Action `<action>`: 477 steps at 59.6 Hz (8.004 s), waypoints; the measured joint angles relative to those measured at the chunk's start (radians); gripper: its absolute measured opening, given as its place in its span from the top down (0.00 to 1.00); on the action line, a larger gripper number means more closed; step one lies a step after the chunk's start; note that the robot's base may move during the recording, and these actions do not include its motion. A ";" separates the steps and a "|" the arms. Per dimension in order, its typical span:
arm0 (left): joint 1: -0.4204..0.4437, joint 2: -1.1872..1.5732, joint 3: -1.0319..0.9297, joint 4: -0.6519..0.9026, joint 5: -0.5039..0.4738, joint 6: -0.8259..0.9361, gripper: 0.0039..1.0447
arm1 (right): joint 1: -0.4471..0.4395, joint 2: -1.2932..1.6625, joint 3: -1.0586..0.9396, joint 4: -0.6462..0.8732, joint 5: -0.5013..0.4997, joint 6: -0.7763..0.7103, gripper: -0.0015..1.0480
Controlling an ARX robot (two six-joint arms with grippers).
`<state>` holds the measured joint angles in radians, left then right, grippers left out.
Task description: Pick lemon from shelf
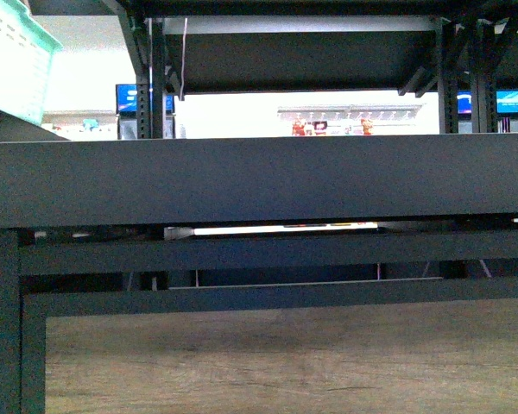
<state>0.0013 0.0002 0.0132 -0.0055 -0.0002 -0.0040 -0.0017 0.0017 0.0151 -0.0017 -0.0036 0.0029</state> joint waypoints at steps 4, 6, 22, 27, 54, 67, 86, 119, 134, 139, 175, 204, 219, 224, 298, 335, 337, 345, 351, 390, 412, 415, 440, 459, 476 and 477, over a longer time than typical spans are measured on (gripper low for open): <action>0.000 0.000 0.000 0.000 0.000 0.000 0.07 | 0.000 0.000 0.000 0.000 0.000 0.000 0.02; 0.000 0.000 0.000 0.000 0.000 0.000 0.07 | 0.000 0.000 0.000 0.000 0.001 0.000 0.02; 0.000 0.000 0.000 0.000 0.000 0.000 0.07 | 0.000 0.000 0.000 0.000 0.000 0.000 0.02; 0.000 0.000 0.000 0.000 0.000 0.000 0.07 | 0.000 0.000 0.000 0.000 0.002 0.000 0.02; 0.000 0.000 0.000 0.000 0.000 0.000 0.07 | 0.000 0.000 0.000 0.000 0.001 0.000 0.02; 0.000 0.000 0.000 0.000 0.000 0.000 0.07 | 0.000 0.002 0.000 0.000 0.003 0.000 0.02; 0.000 0.000 0.000 0.000 0.000 0.000 0.07 | 0.000 0.002 0.000 0.000 0.001 0.000 0.02; 0.000 0.000 0.000 0.000 0.000 0.000 0.07 | 0.000 0.002 0.000 0.000 0.000 0.000 0.02; 0.000 0.000 0.000 0.000 0.000 0.000 0.07 | 0.000 0.002 0.000 0.000 0.001 0.000 0.02; 0.000 0.000 0.000 0.000 0.000 0.000 0.07 | 0.000 0.002 0.000 0.000 0.000 0.000 0.02; 0.000 0.000 0.000 0.000 0.000 0.000 0.07 | 0.000 0.002 0.000 0.000 0.001 0.000 0.02; 0.000 0.000 0.000 0.000 0.000 0.000 0.07 | 0.000 0.002 0.000 0.000 0.001 0.000 0.02; 0.000 0.000 0.000 0.000 0.000 0.000 0.07 | 0.000 0.002 0.000 0.000 0.001 0.000 0.02; 0.000 0.000 0.000 0.000 0.000 0.000 0.07 | 0.000 0.002 0.000 0.000 0.002 0.000 0.02; 0.616 1.399 1.076 -0.078 0.596 -0.997 0.07 | 0.000 0.002 0.000 0.000 0.000 0.000 0.02; 0.634 1.795 1.379 -0.024 0.622 -1.027 0.07 | 0.000 0.002 0.000 0.000 0.000 0.000 0.02; 0.630 1.807 1.390 -0.014 0.621 -1.034 0.07 | 0.000 0.002 0.000 0.000 0.000 0.000 0.02; 0.610 1.846 1.424 0.032 0.617 -1.070 0.07 | 0.000 0.002 0.000 0.000 0.000 0.000 0.02; 0.600 1.855 1.438 0.032 0.606 -1.071 0.07 | 0.000 0.002 0.000 0.000 0.000 0.000 0.02; 0.614 1.857 1.441 -0.033 0.584 -1.006 0.84 | 0.000 0.002 0.000 0.000 0.000 0.000 0.02; 0.523 1.679 1.309 -0.117 0.580 -0.799 0.84 | 0.000 0.002 0.000 0.000 0.000 0.000 0.02; 0.492 1.632 1.275 -0.126 0.597 -0.762 0.85 | 0.000 0.002 0.000 0.000 0.000 0.000 0.02; 0.166 1.394 1.138 -0.197 0.701 -0.593 0.86 | 0.000 0.002 0.000 0.000 0.000 0.000 0.02; -0.102 1.438 1.110 -0.071 0.610 -0.681 0.86 | 0.000 0.002 0.000 0.000 0.000 0.000 0.02; -0.266 1.550 1.133 0.018 0.510 -0.794 0.86 | 0.000 0.002 0.000 0.000 0.001 0.000 0.02; -0.270 1.553 1.133 0.020 0.507 -0.797 0.86 | 0.000 0.002 0.000 0.000 0.000 0.000 0.02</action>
<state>-0.2684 1.5532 1.1465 0.0147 0.5072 -0.8009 -0.0017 0.0032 0.0151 -0.0017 -0.0032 0.0029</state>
